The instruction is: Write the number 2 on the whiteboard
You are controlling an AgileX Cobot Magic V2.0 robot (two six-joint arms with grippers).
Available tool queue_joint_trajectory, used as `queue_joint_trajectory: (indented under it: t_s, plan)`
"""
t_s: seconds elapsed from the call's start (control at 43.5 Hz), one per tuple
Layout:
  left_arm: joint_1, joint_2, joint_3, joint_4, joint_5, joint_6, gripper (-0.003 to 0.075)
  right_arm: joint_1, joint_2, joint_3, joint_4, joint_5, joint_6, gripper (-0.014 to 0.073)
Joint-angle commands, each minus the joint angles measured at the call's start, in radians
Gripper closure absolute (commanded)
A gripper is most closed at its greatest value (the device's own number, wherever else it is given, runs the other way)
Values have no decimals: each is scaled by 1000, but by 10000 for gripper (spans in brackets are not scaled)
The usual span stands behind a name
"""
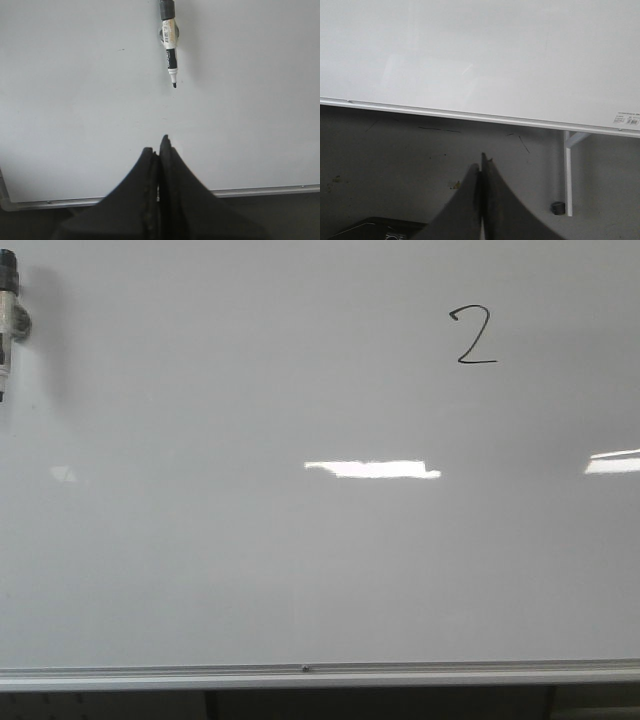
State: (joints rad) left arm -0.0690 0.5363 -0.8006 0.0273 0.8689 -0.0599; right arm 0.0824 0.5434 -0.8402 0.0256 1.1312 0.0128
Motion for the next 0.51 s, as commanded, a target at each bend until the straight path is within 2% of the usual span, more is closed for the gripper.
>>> queue_joint_trajectory:
  t_s: [0.0,0.276,0.482]
  plan:
    - [19,-51,28,-60,-110,0,741,-6,5,-22,-5,-66,-2,660]
    - [30,-267,332,-50,-458,60,741,-6,5,-22,-5,-66,-2,660]
    - [32,-410,562,-41,-611,60,741,-6,5,-22,-5,-66,-2,660]
